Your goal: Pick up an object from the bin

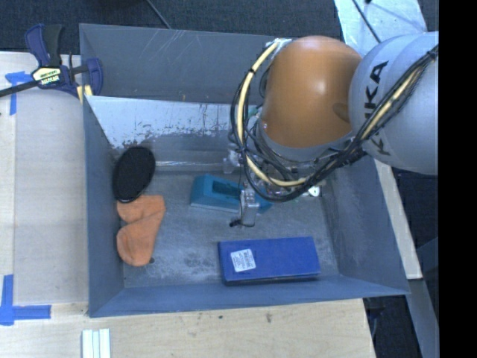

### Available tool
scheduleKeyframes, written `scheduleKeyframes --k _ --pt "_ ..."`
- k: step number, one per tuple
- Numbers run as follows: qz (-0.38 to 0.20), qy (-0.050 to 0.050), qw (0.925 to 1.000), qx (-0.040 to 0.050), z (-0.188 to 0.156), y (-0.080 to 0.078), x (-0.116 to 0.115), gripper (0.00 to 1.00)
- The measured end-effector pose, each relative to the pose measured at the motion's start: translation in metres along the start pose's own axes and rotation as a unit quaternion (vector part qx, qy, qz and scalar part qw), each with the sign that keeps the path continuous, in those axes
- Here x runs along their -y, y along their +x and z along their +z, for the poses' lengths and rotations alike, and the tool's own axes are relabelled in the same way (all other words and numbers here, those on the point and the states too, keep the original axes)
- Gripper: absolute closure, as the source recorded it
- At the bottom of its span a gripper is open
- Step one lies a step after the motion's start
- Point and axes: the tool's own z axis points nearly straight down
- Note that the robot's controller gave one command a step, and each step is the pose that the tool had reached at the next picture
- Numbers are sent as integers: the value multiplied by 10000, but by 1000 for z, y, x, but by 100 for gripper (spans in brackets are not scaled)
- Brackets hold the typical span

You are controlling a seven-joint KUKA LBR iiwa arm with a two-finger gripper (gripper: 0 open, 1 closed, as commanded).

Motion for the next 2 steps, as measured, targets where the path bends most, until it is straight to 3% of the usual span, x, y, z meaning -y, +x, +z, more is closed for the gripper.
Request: scheduleKeyframes --k 1,2 --pt "13 -5 10000 42 -5 -2 1 0" --pt "5 -8 10000 86 25 -27 -23 0"
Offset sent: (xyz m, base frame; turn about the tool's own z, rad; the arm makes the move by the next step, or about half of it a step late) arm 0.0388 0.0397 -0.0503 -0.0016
